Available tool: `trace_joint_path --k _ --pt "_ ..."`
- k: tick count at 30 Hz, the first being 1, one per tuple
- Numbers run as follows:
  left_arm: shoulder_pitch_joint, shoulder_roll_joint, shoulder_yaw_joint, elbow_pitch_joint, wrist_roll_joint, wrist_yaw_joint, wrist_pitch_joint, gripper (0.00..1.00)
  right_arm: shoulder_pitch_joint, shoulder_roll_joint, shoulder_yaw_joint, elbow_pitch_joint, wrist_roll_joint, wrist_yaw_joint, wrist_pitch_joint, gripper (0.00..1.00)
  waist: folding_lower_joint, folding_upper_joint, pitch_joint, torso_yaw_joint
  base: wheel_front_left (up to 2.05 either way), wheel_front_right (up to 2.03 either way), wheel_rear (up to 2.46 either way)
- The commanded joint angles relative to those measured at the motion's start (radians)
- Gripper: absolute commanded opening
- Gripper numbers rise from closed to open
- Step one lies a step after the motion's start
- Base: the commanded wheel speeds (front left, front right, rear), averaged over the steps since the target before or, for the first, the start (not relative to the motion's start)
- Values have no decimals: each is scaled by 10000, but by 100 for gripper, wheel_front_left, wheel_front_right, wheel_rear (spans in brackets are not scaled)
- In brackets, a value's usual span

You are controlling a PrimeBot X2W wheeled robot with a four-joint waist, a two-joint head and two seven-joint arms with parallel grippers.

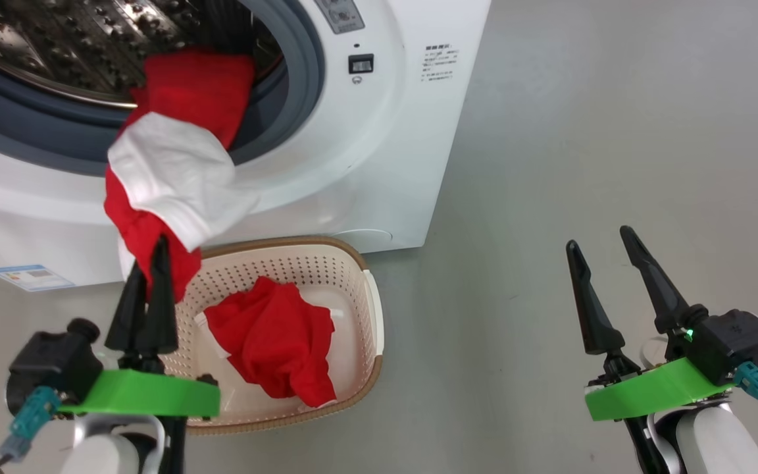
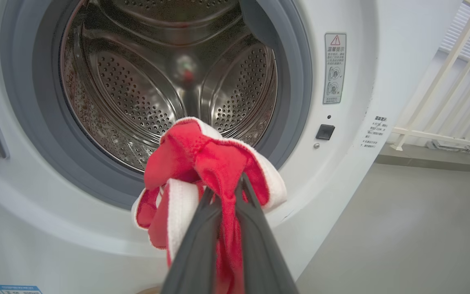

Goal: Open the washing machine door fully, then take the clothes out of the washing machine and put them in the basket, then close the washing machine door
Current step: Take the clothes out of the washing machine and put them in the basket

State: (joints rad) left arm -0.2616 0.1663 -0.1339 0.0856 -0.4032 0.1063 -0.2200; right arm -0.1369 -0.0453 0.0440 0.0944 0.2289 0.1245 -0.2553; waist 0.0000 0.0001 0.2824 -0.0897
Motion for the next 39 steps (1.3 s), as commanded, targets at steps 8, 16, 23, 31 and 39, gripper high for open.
trace_joint_path --k 8,16,23,31,39 --pt "678 -27 -18 -1512 8 251 344 0 171 -49 153 -297 10 62 -65 100 0 -1 -214 164 0 0 0" --pt "1105 -113 -226 -1556 -146 342 745 0 127 -49 207 -386 17 62 -65 100 0 -1 16 111 0 0 0" --pt "388 -254 -393 491 -456 -119 575 0 -42 -49 238 -393 15 62 -65 100 0 -1 457 -25 0 0 0" --pt "-1151 -399 -608 3586 -557 -719 199 0 -251 -49 361 -334 39 62 -65 100 0 -1 929 -255 0 0 0" --pt "-2234 -478 -691 6058 -592 -1102 -79 0 -394 -49 418 -323 93 62 -65 100 0 -1 1328 -513 0 0 0"
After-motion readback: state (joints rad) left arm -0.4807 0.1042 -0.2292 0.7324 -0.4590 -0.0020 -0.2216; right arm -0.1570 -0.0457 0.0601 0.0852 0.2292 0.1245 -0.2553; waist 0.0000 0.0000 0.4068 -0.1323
